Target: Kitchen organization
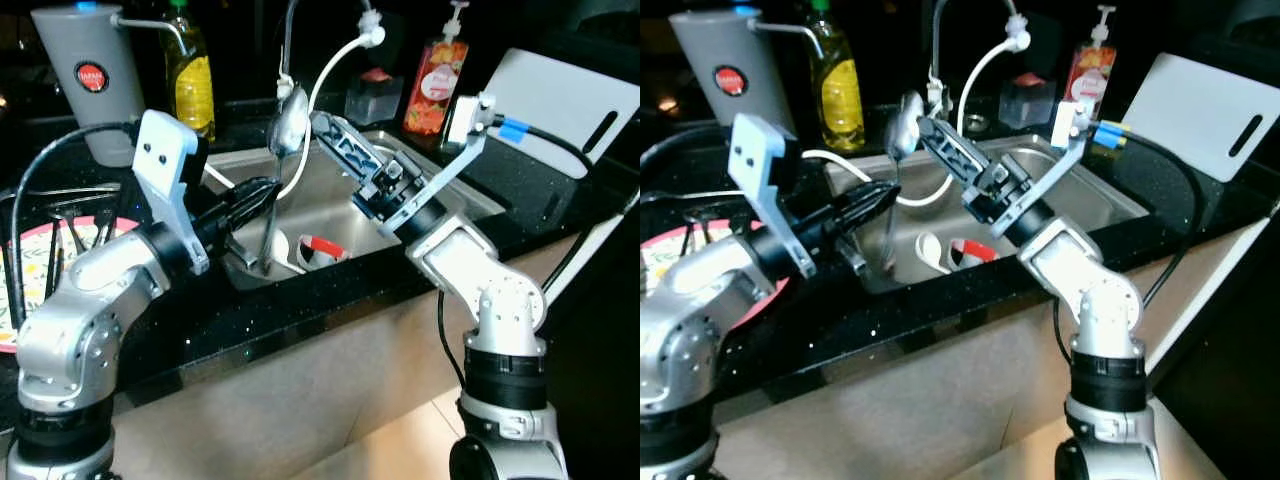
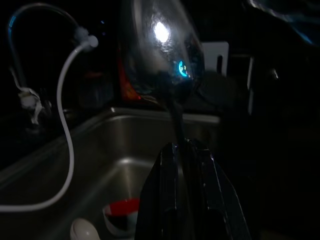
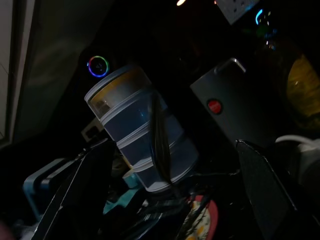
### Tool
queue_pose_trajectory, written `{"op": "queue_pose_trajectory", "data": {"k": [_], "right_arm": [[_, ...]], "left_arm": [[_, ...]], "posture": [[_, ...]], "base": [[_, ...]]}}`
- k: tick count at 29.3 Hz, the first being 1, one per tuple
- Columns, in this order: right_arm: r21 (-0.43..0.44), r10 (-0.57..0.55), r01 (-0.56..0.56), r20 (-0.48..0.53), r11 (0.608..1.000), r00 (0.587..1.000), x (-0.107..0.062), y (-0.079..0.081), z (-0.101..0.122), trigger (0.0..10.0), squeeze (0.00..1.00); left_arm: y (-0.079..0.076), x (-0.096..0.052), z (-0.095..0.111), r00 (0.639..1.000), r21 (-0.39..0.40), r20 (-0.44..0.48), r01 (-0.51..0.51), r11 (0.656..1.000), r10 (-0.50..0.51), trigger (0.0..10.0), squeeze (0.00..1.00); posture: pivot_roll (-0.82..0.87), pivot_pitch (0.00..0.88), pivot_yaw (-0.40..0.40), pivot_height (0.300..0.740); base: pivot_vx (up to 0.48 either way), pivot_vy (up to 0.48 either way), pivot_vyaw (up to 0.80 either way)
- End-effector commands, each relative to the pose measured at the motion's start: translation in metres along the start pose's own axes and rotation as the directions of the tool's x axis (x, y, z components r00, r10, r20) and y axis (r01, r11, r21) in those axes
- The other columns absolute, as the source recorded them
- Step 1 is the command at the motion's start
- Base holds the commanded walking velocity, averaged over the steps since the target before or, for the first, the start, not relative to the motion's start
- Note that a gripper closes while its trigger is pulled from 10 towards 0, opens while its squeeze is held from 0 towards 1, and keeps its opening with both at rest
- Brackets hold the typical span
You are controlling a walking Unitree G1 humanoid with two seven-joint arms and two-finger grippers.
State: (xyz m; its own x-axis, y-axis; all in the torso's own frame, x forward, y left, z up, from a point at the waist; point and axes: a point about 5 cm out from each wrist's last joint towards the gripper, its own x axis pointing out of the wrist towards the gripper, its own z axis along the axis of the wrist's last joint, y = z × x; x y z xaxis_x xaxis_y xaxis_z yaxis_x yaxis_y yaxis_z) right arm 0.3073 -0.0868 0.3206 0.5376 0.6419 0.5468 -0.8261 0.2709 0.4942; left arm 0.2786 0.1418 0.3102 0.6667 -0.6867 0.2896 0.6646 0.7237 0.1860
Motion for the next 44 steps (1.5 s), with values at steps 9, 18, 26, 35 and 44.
{"op": "queue_pose_trajectory", "data": {"k": [9, 18, 26, 35, 44], "right_arm": [[0.041, -0.026, 0.027, -0.043, 0.999, 0.999, 0.0, -0.001, -0.005, 10.0, 0.0], [-0.22, -0.084, 0.062, -0.091, 0.974, 0.992, 0.003, 0.0, -0.008, 10.0, 0.0], [-0.268, -0.114, 0.087, -0.085, 0.96, 0.99, 0.004, -0.001, -0.007, 10.0, 0.0], [-0.281, -0.128, 0.103, -0.073, 0.954, 0.989, 0.004, -0.005, -0.008, 10.0, 0.0], [-0.283, -0.131, 0.106, -0.07, 0.953, 0.989, 0.004, -0.006, -0.008, 7.4, 0.0]], "left_arm": [[-0.006, 0.005, -0.003, 0.999, 0.042, -0.011, 0.044, 0.998, -0.043, 10.0, 0.0], [-0.006, 0.007, -0.012, 0.997, 0.035, -0.063, 0.057, 0.998, -0.055, 10.0, 0.0], [-0.011, 0.005, -0.014, 0.993, 0.026, -0.071, 0.101, 0.995, -0.099, 10.0, 0.0], [-0.017, 0.003, -0.011, 0.987, 0.021, -0.047, 0.154, 0.988, -0.153, 10.0, 0.0], [-0.022, 0.004, -0.013, 0.981, 0.028, -0.058, 0.186, 0.982, -0.184, 10.0, 0.0]], "posture": [[-0.08, 0.07, -0.073, 0.74], [-0.08, 0.071, -0.07, 0.74], [-0.08, 0.07, -0.073, 0.74], [-0.08, 0.067, -0.074, 0.74], [-0.08, 0.071, -0.073, 0.74]], "base": [[0.0, 0.0, 0.0], [0.0, 0.0, 0.0], [0.0, 0.0, 0.0], [0.0, 0.0, 0.0], [0.0, 0.0, 0.0]]}}
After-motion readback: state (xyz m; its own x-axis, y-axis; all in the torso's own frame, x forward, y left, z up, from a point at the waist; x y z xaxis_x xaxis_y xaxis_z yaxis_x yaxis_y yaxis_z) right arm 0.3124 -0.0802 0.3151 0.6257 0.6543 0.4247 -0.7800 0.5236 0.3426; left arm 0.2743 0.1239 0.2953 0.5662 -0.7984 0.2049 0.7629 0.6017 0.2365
